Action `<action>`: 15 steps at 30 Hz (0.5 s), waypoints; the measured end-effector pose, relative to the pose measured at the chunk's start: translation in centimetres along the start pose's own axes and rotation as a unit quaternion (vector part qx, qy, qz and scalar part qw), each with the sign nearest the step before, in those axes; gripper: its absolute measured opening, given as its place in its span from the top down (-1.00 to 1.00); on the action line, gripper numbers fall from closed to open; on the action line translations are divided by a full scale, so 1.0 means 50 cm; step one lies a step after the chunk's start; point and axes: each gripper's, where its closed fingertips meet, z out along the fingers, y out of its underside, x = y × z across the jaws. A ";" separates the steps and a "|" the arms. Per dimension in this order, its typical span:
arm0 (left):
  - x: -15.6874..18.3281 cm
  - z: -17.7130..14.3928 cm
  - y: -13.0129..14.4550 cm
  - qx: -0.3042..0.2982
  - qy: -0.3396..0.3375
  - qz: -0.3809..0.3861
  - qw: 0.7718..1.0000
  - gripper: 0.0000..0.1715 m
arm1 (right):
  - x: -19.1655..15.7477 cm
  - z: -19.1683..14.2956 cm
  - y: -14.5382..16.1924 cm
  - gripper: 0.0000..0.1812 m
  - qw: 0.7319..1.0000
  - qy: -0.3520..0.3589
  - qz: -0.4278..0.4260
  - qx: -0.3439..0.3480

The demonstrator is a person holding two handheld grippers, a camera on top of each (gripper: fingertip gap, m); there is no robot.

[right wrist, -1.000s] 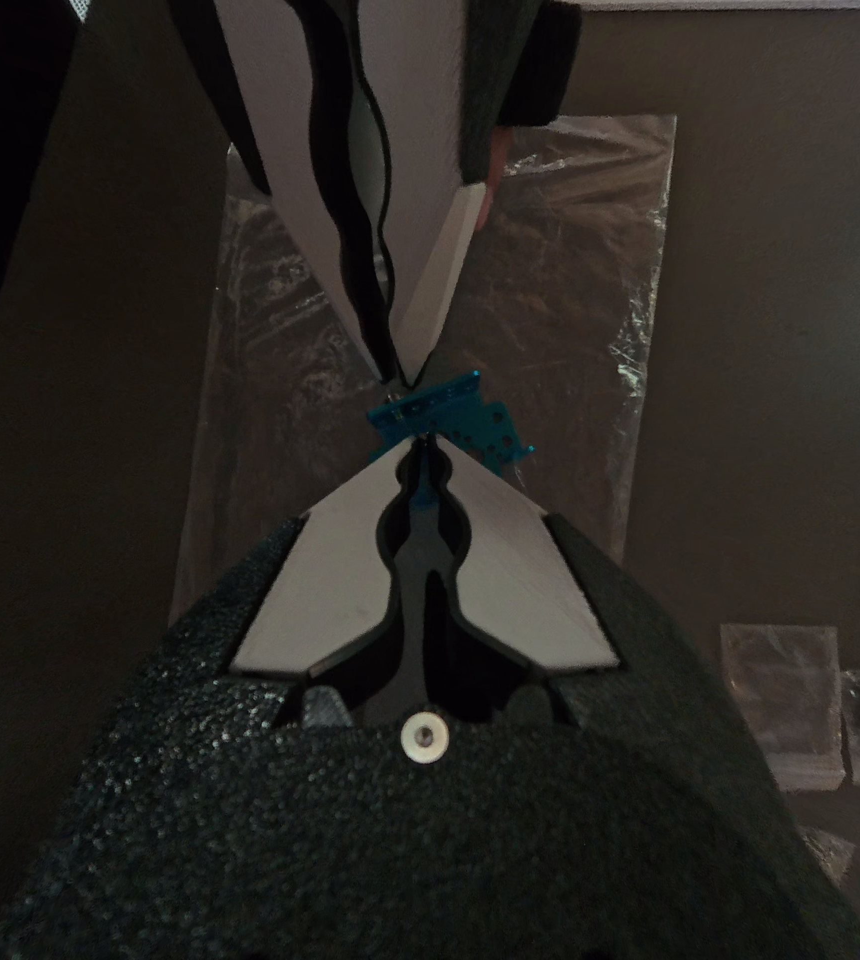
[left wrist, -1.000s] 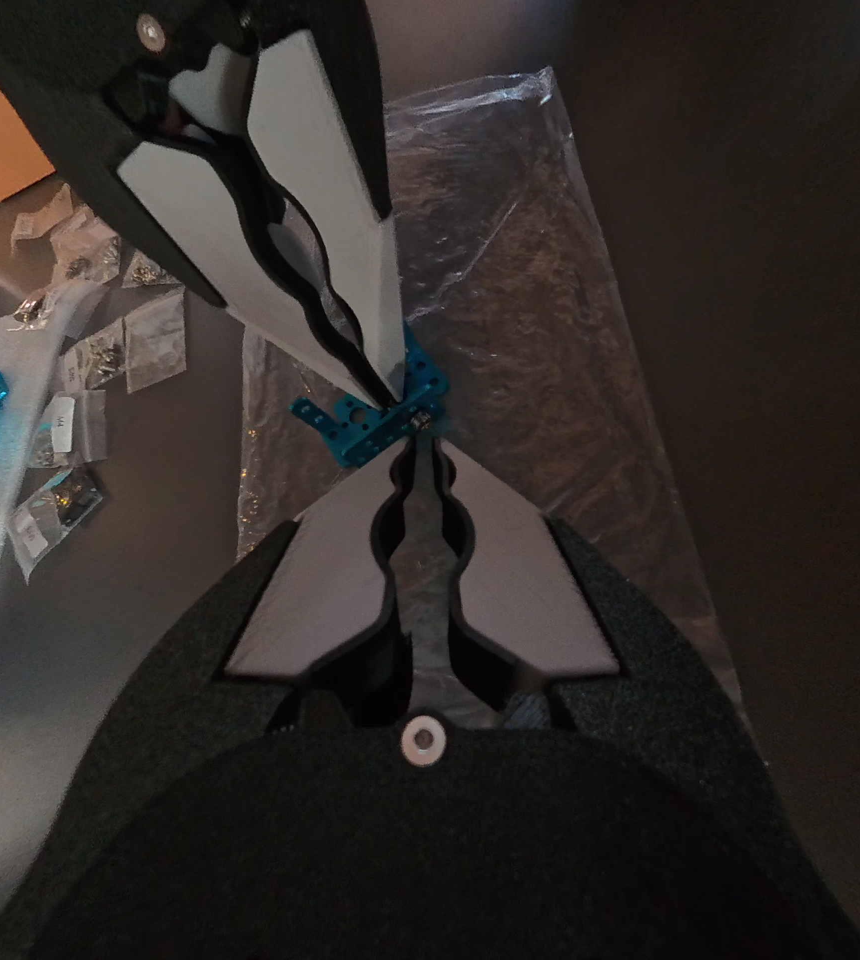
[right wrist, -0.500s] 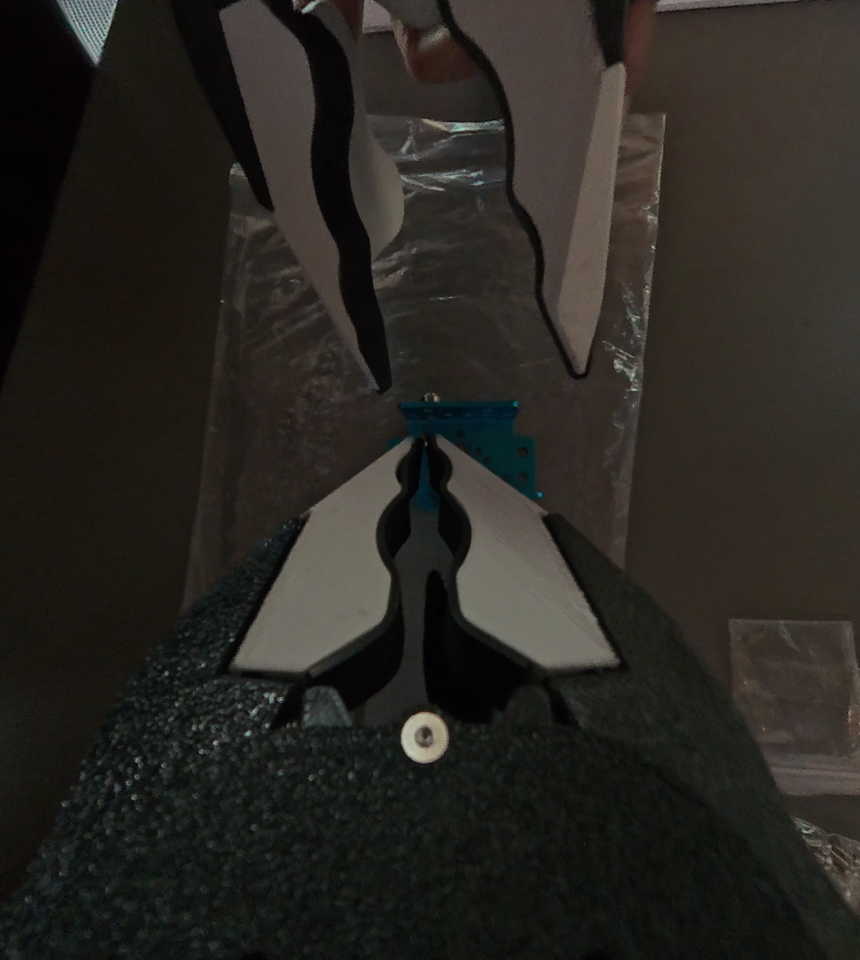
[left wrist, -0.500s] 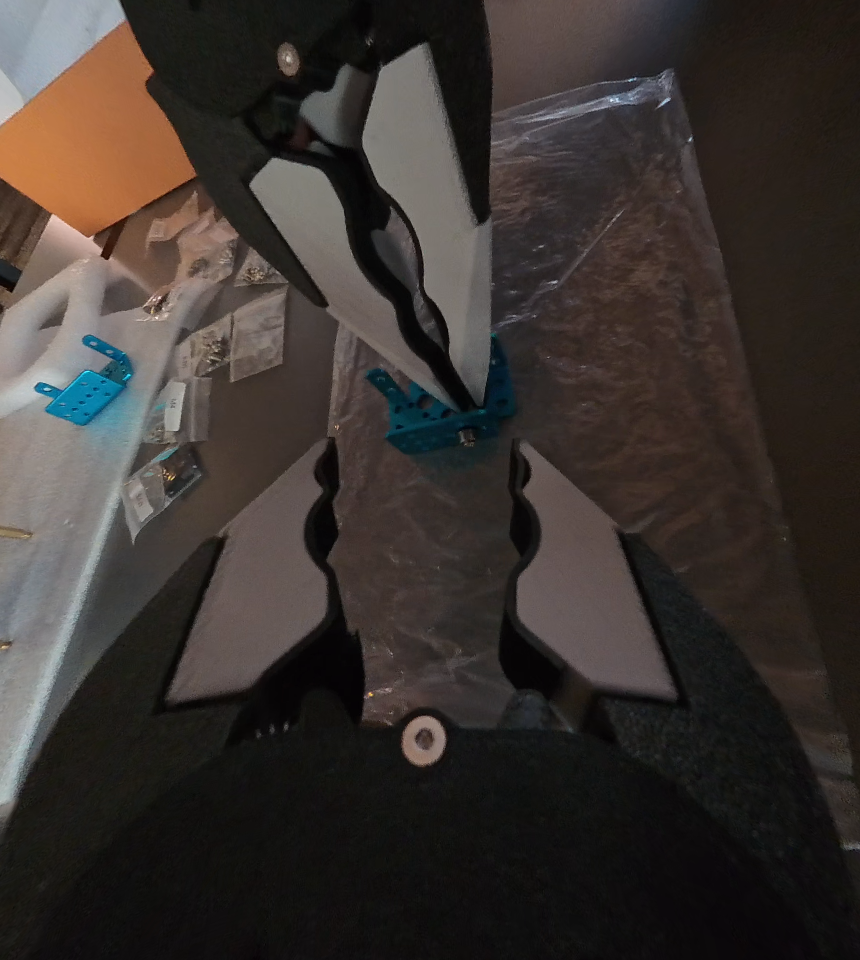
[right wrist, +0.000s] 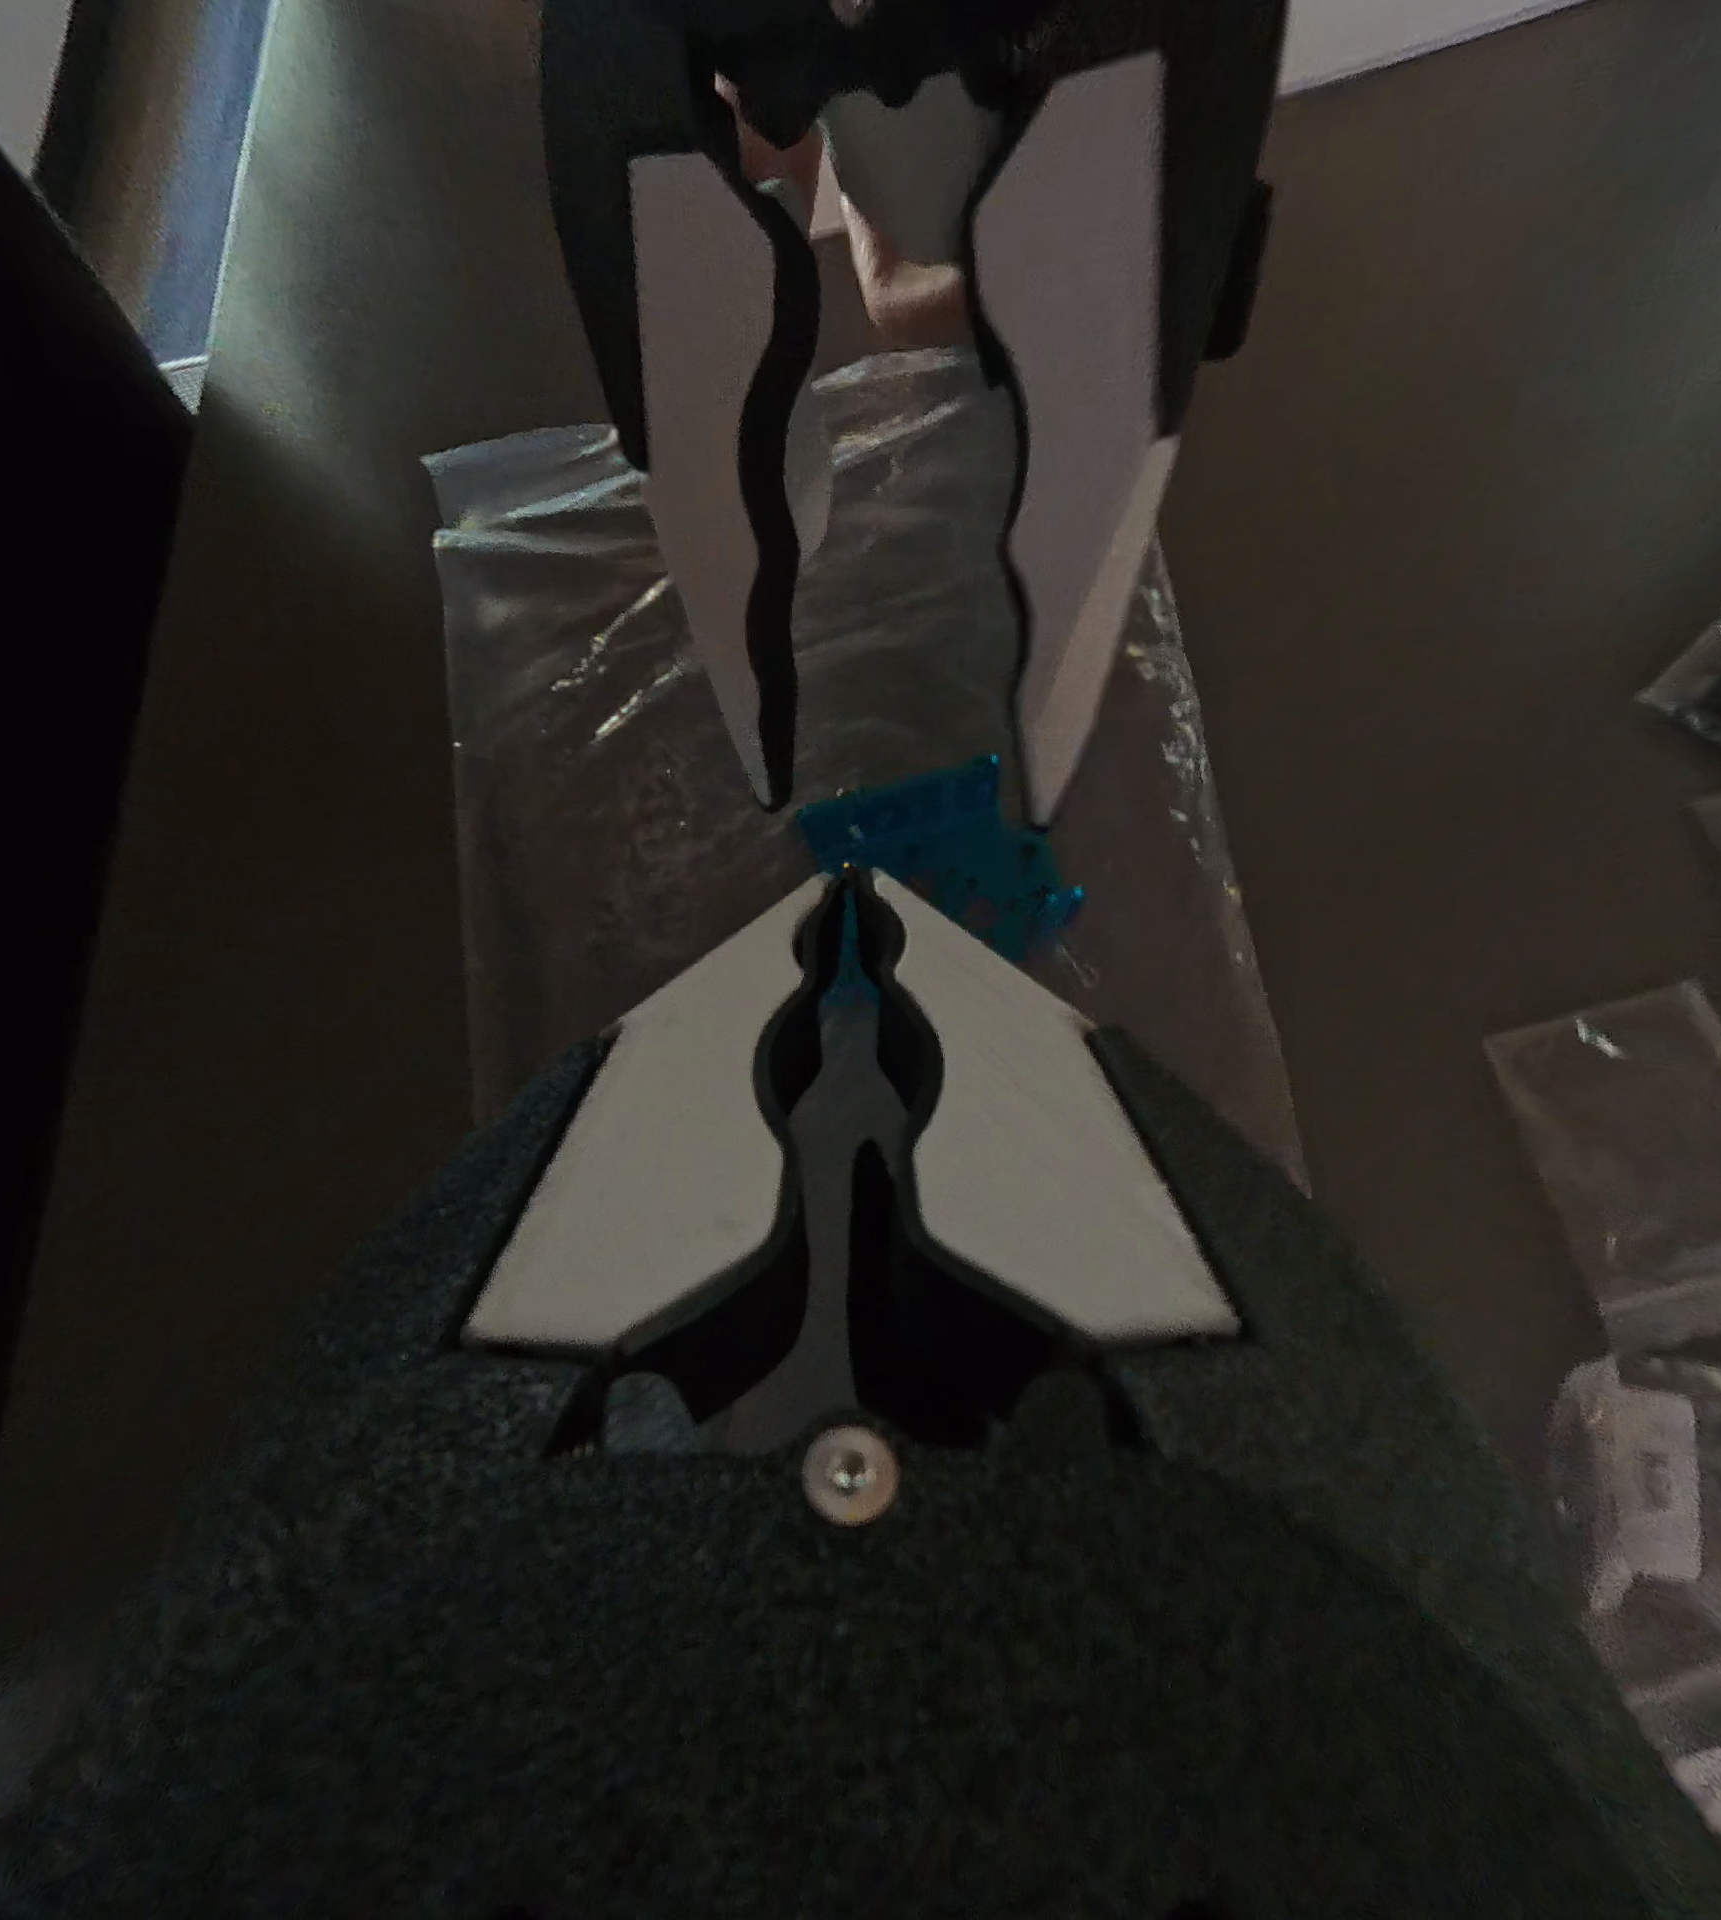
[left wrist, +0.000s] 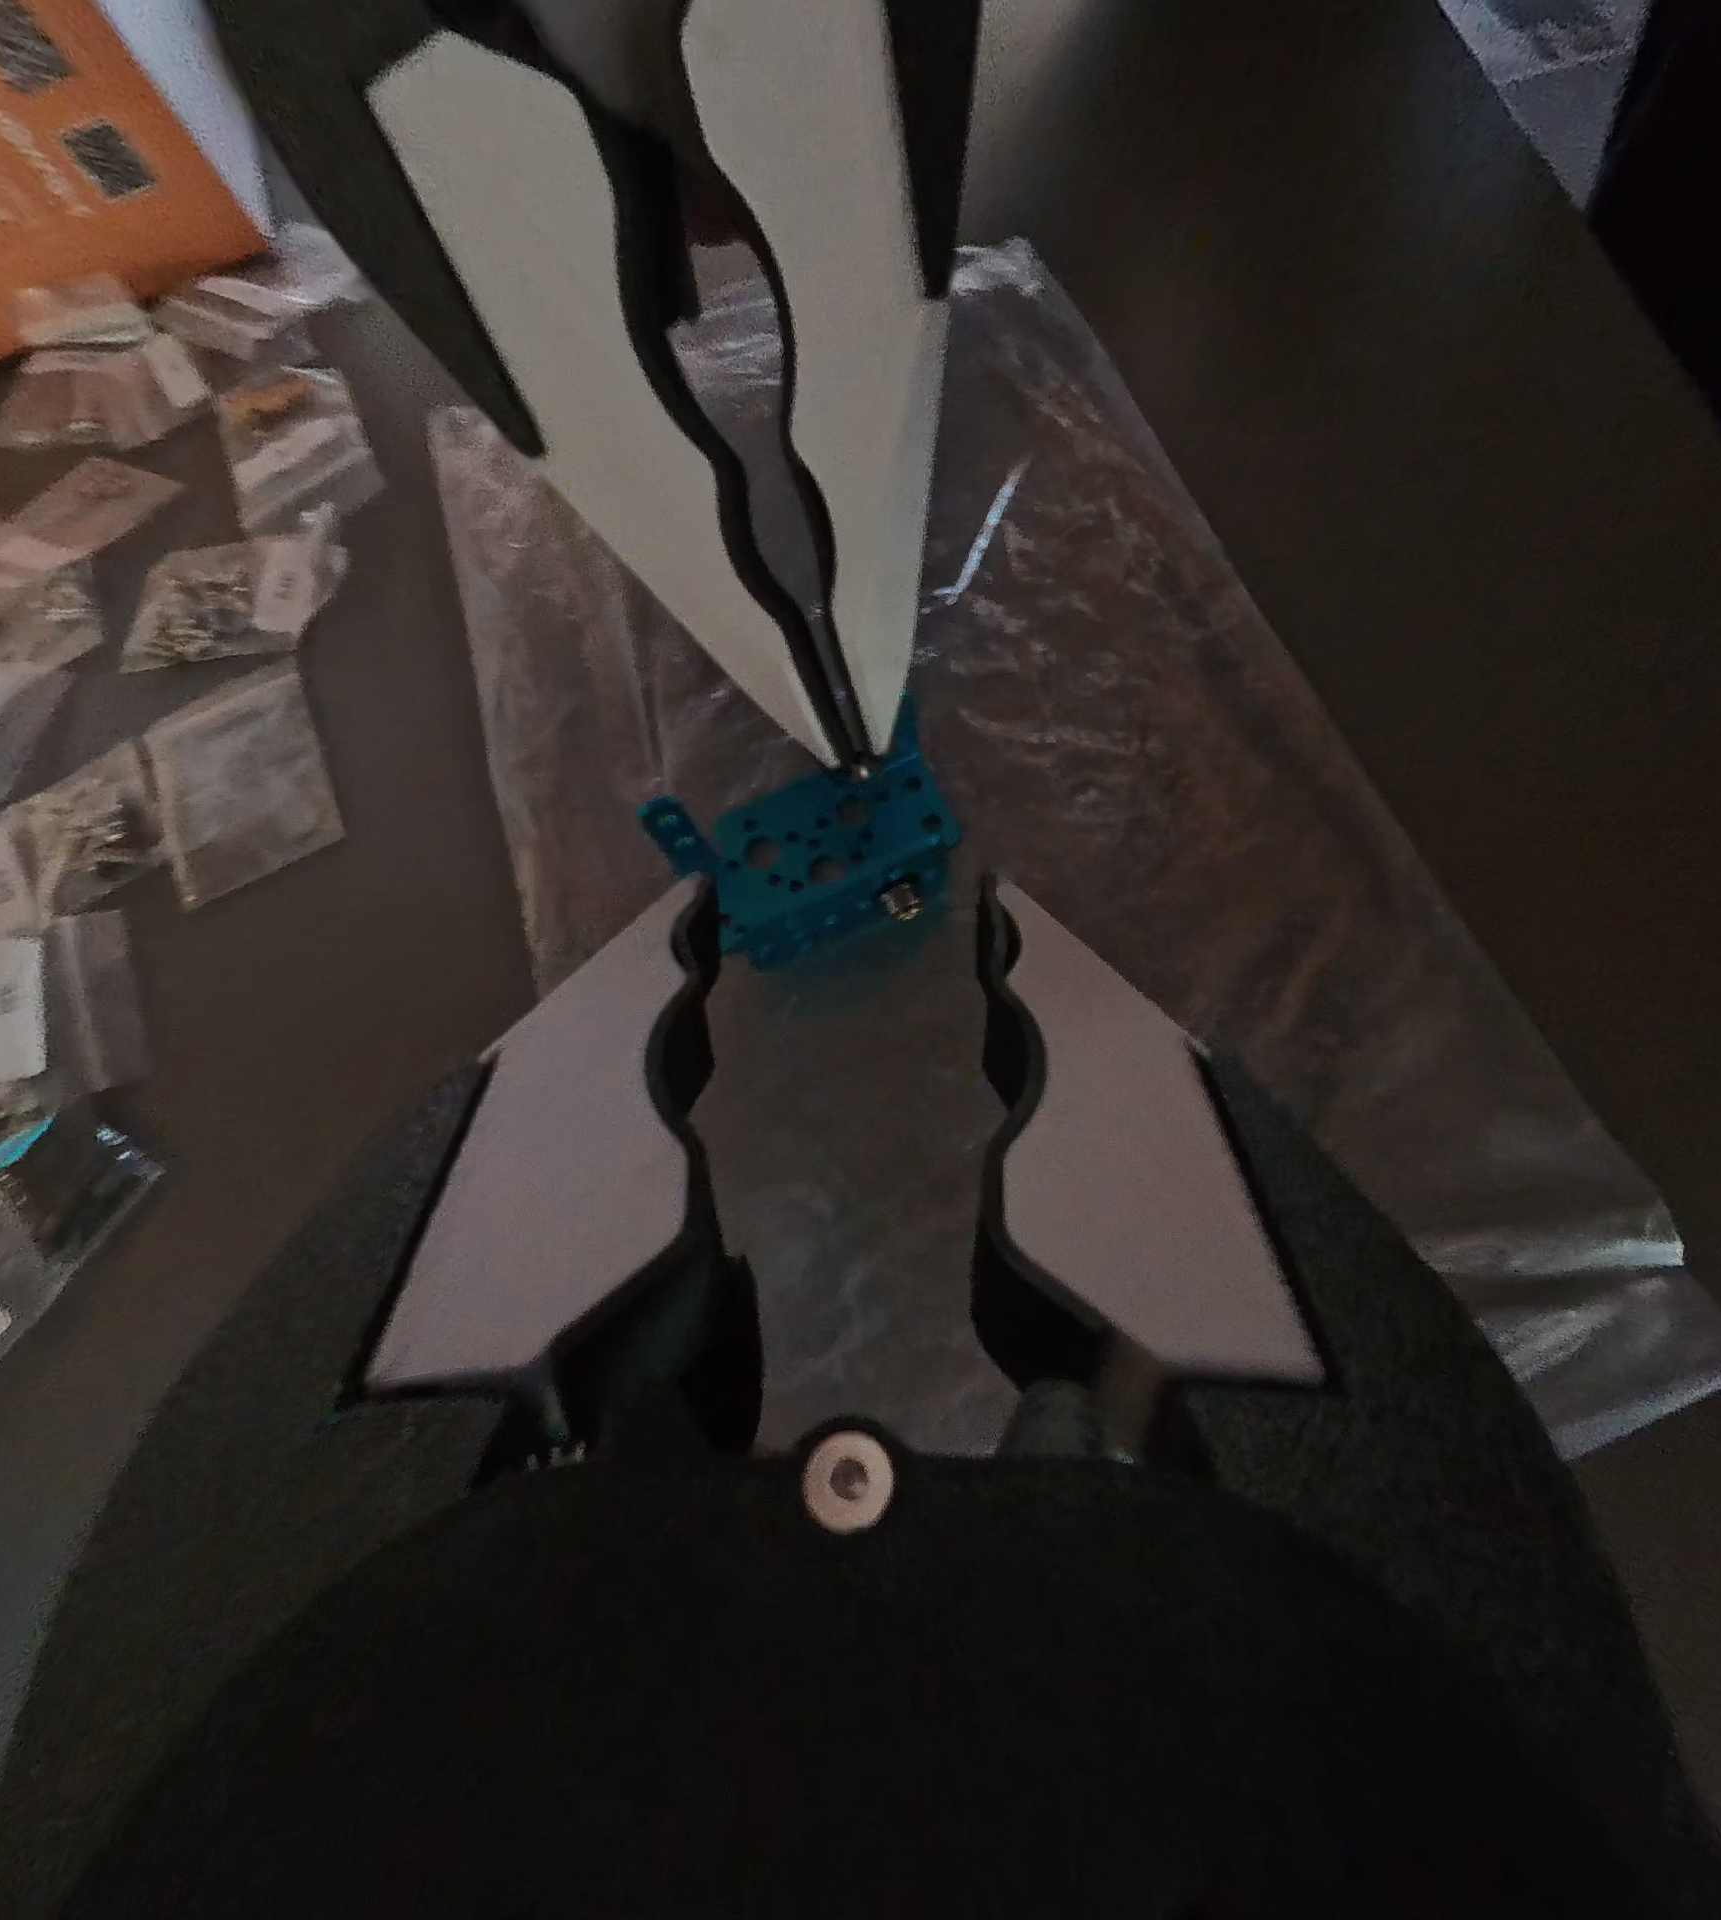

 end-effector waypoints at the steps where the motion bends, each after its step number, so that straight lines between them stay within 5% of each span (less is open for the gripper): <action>1: 0.006 0.003 -0.001 -0.002 0.011 0.005 1.000 0.43 | 0.000 -0.002 0.003 1.00 1.000 0.011 0.006 0.010; 7: 0.018 0.006 0.002 -0.017 -0.008 0.033 0.999 0.73 | -0.019 -0.015 -0.012 0.99 0.994 -0.002 0.052 0.097; 15: 0.008 0.000 0.000 -0.023 -0.045 0.023 0.998 0.62 | -0.011 -0.006 -0.001 0.99 0.992 -0.019 0.076 0.099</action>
